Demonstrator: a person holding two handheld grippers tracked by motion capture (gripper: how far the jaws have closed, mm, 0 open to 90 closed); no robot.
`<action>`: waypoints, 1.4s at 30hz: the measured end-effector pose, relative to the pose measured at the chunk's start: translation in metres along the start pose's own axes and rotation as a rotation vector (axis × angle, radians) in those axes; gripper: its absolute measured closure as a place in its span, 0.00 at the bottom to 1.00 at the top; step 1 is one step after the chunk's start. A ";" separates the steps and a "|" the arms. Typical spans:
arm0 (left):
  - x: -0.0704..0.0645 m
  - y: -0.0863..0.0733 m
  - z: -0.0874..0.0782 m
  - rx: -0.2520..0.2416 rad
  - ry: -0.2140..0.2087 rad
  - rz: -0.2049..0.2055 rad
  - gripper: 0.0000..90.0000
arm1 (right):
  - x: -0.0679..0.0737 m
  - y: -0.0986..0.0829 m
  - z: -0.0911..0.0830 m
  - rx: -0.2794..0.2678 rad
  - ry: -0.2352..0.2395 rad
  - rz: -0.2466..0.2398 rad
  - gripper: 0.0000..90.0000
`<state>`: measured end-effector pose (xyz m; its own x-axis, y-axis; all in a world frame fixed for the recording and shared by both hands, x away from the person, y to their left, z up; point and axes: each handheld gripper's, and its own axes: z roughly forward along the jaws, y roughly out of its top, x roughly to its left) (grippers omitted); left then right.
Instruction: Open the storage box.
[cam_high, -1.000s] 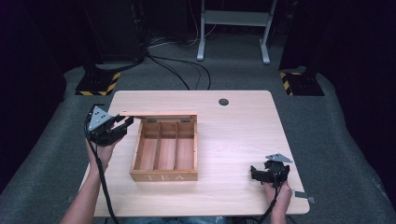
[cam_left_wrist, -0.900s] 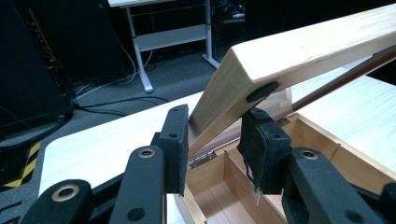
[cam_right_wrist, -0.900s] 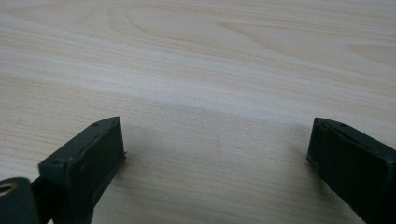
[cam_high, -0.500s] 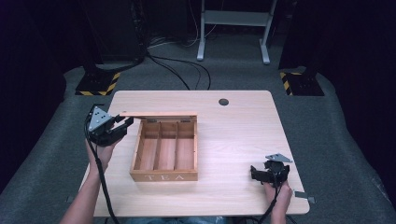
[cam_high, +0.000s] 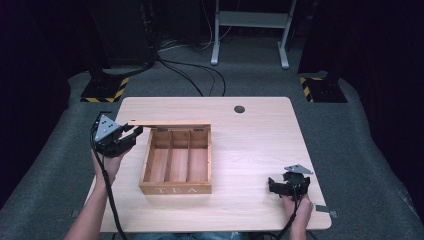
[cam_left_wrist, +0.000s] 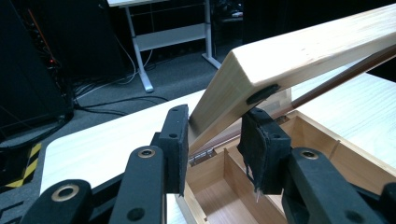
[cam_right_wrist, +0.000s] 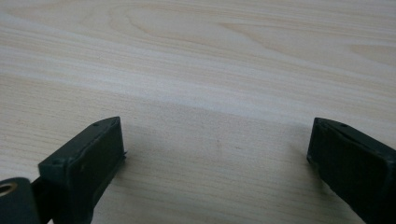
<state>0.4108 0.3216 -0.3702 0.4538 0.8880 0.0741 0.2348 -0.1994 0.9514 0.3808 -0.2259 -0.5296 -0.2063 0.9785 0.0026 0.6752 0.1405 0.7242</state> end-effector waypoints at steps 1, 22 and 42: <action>0.000 0.000 0.000 0.000 0.000 0.000 0.69 | 0.000 0.000 0.000 0.000 0.000 0.000 0.04; 0.000 -0.001 -0.001 0.006 -0.006 0.008 0.69 | 0.000 0.000 0.000 -0.002 0.001 0.000 0.04; -0.009 -0.020 -0.014 -0.002 -0.019 0.027 0.68 | 0.000 0.000 0.000 -0.003 0.001 -0.004 0.04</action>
<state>0.3901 0.3233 -0.3861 0.4761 0.8743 0.0946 0.2201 -0.2225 0.9498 0.3810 -0.2261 -0.5297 -0.2093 0.9778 0.0004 0.6724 0.1437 0.7261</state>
